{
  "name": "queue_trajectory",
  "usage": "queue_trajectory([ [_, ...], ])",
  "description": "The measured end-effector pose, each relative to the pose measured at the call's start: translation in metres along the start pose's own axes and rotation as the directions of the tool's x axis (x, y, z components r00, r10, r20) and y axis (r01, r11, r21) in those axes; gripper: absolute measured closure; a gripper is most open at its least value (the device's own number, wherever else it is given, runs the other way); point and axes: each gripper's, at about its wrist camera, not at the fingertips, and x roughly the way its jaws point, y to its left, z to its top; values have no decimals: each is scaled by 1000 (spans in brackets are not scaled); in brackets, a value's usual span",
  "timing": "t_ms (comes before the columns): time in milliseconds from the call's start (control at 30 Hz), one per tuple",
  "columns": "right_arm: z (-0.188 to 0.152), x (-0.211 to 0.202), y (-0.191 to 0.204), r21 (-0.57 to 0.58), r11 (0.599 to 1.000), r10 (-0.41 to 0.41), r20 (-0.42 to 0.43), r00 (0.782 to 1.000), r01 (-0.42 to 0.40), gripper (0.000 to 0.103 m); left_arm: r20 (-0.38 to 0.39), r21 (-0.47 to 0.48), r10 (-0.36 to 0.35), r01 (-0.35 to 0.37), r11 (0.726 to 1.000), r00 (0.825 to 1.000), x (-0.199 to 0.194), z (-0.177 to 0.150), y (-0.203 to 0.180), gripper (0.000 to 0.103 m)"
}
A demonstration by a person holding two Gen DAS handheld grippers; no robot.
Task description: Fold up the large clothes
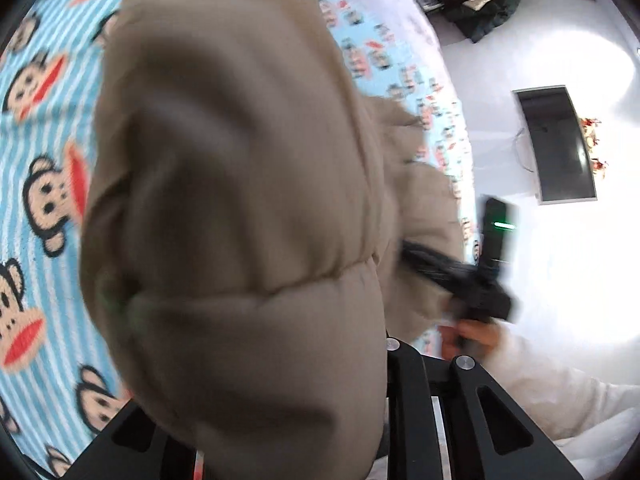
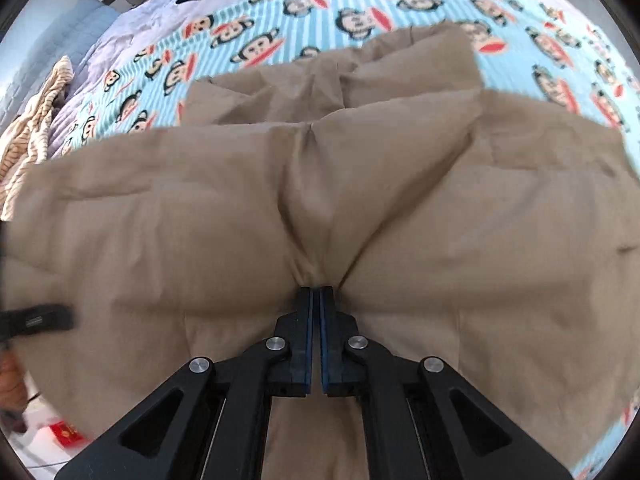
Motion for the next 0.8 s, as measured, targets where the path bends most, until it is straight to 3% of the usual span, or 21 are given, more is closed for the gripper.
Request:
queue_trajectory([
  [167,1,21,-17,32,996,89,-30,996,-88,103,12,64,43,-44,997,999,12,3,-88,79],
  [300,2,29,-31,68,984,166,-37,985,-163,103,0,95,97,-97,991,995,45,7,-150,79],
  [400,1,32,-43,120,965,238,-38,970,-232,103,0,122,157,-155,980,988,72,13,-184,79],
  [633,-3,3,-92,239,899,382,-16,924,-368,103,-38,132,185,-179,975,982,122,34,-232,74],
  [700,-10,-19,-113,245,893,386,15,923,-377,103,-72,141,162,-151,978,984,139,36,-238,58],
  [767,-20,-38,-134,259,891,376,44,926,-374,103,-122,116,73,-59,992,990,161,36,-244,26],
  [800,-25,-46,-144,271,887,373,55,926,-373,103,-146,103,33,-18,994,989,175,38,-247,23],
])
